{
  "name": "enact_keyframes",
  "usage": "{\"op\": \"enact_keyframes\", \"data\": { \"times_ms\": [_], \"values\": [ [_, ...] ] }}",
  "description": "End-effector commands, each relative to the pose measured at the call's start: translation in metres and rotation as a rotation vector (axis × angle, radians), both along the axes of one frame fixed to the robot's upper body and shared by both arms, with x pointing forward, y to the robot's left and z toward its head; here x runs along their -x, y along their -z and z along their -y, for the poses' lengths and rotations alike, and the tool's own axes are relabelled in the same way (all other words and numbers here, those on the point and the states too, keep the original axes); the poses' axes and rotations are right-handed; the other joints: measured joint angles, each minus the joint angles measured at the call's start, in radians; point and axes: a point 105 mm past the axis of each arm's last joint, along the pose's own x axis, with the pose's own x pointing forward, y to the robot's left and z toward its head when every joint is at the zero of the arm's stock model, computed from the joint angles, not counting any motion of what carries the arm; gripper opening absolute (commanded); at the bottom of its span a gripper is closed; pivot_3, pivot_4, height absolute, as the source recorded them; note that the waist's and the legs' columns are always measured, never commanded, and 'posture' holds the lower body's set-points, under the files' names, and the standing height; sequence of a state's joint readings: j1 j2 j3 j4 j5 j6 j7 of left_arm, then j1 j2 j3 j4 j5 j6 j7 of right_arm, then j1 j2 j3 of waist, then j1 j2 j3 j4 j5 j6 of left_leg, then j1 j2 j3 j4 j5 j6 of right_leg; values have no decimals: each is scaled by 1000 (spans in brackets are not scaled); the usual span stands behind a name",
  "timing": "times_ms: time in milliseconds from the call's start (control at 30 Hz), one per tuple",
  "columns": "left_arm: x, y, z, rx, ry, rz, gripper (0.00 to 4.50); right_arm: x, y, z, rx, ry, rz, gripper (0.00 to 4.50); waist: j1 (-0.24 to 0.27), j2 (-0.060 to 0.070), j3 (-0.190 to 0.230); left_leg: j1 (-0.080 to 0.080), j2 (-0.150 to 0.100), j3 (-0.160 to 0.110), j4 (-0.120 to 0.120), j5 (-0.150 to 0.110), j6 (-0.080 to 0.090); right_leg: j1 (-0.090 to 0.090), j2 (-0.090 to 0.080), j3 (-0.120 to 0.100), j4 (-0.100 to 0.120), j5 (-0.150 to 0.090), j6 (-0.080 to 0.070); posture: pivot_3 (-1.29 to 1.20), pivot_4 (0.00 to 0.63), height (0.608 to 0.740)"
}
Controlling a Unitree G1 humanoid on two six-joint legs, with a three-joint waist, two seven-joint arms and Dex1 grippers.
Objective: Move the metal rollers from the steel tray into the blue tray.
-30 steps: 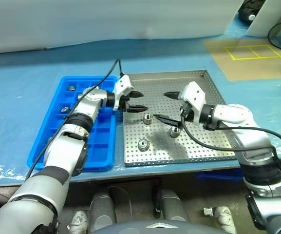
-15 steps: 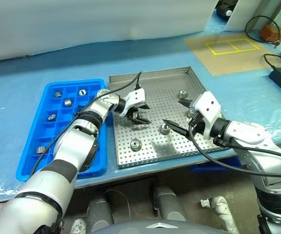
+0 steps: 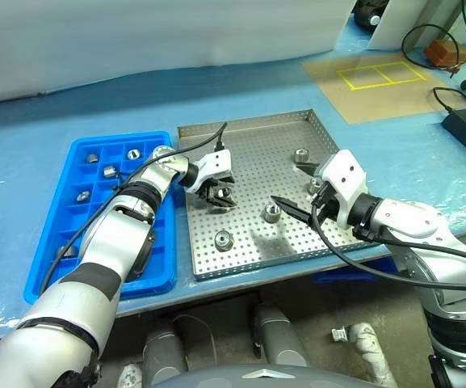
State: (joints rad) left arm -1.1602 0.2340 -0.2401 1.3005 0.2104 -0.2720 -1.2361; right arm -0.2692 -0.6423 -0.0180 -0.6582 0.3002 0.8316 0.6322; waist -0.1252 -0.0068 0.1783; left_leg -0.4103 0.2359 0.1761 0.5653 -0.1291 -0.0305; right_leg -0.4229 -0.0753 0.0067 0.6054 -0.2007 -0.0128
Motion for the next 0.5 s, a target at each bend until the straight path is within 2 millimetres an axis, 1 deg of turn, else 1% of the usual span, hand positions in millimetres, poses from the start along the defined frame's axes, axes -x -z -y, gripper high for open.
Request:
{"op": "enact_keyframes", "data": {
  "times_ms": [33, 133, 233, 333, 400, 500],
  "values": [
    [-2, 0, -7, -24, -11, 12, 3637, 1, -10, -4, 6, -28, 50, 4500, 0, 0, 0, 0, 0, 0, 0, 0, 0, 0, 0, 0, 0, 0, 0, -736, 150, 740],
    [-2, 2, -9, -33, -17, 9, 3637, 0, -10, -4, 7, -28, 52, 4500, 0, 0, 0, 0, 0, 0, 0, 0, 0, 0, 0, 0, 0, 0, 0, -734, 150, 740],
    [-3, 0, -6, 1, -28, 7, 3637, -2, -10, -4, 6, -25, 55, 4500, 1, 0, 0, 0, 0, 0, 0, 0, 0, 0, 0, -1, 0, 0, 0, -732, 150, 740],
    [-2, 1, -4, 3, -20, 4, 3070, -2, -10, -4, 8, -26, 54, 4500, 1, 0, 0, 0, 0, 0, 0, 0, 0, 0, 0, 0, 0, 0, 0, -732, 150, 740],
    [-3, 1, -3, 8, -38, 8, 2435, -2, -10, -4, 6, -30, 52, 4500, 0, 0, 0, 0, 0, 0, 0, 0, 0, 0, 0, 0, 0, 0, 0, -732, 150, 740],
    [-3, 0, -3, 11, -37, 10, 2435, 3, -9, -7, -5, -58, 30, 4500, 0, 0, 0, 0, 0, 0, 0, 0, 0, 0, 0, 0, 0, 0, 0, -733, 150, 740]
  ]
}}
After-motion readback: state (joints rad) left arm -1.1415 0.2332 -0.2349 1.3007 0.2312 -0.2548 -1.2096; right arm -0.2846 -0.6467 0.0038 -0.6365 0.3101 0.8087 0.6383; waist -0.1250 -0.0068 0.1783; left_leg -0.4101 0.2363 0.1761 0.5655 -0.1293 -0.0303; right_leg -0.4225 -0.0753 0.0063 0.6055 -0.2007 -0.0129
